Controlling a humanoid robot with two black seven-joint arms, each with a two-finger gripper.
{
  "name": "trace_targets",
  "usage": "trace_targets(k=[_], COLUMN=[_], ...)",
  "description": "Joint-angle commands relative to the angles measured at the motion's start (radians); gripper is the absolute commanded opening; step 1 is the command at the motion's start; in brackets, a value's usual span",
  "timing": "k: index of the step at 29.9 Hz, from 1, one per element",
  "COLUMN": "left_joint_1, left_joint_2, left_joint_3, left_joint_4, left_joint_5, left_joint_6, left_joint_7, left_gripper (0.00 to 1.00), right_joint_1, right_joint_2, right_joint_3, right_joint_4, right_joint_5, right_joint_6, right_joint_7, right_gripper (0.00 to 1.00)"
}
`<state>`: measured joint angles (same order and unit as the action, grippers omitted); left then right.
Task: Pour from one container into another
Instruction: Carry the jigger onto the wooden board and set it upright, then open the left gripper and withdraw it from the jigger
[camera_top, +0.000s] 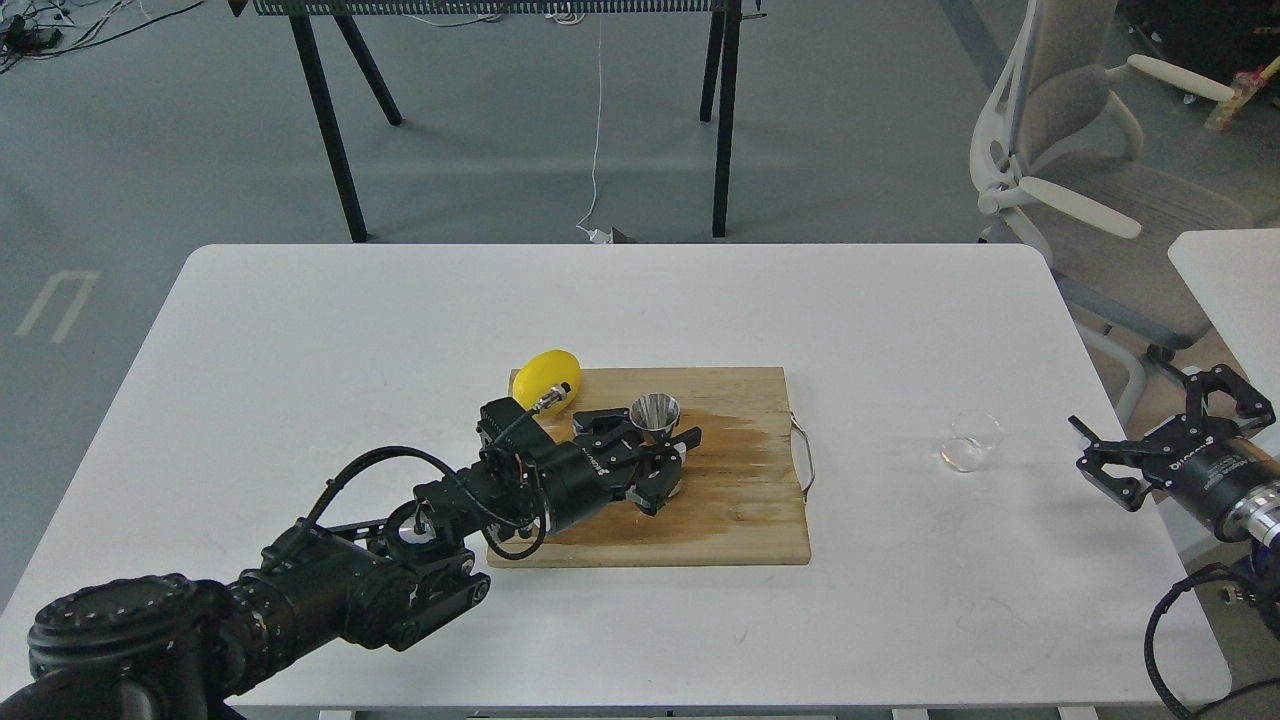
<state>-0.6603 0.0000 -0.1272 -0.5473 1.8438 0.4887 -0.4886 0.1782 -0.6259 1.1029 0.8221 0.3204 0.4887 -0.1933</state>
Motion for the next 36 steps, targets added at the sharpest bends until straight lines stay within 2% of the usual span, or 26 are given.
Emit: trace_targets(k=[1,2,3,8,36], left_joint_1=[0.007,0.01,0.013,0.016,0.062], left_joint_2=[0.0,0.0,0.0,0.0,0.0], left_joint_3=[0.0,0.001,0.001,0.001,0.001], left_joint_4=[0.0,-0.002,-0.006,-0.01,-0.011], left_joint_5=[0.002,0.002,0.002,0.003,0.003], left_joint_6=[0.0,0.0,0.0,0.0,0.0], left_joint_7=[0.0,0.0,0.0,0.0,0.0], left_gripper=[0.69,0.81,0.88,0.92,0.94], right_joint_1=[0.0,0.0,0.0,-0.002,-0.011], right_joint_2=[0.0,0.0,0.0,0.0,0.003], right_joint_3=[0.0,0.0,0.0,0.0,0.0], right_joint_4=[0.0,0.0,0.0,0.0,0.003], right_joint_5=[0.0,0.0,0.0,0.0,0.0], right_joint_6=[0.0,0.0,0.0,0.0,0.0], right_joint_7=[0.0,0.0,0.0,0.0,0.0], right_gripper=[1.0,1.0,1.0,1.0,1.0])
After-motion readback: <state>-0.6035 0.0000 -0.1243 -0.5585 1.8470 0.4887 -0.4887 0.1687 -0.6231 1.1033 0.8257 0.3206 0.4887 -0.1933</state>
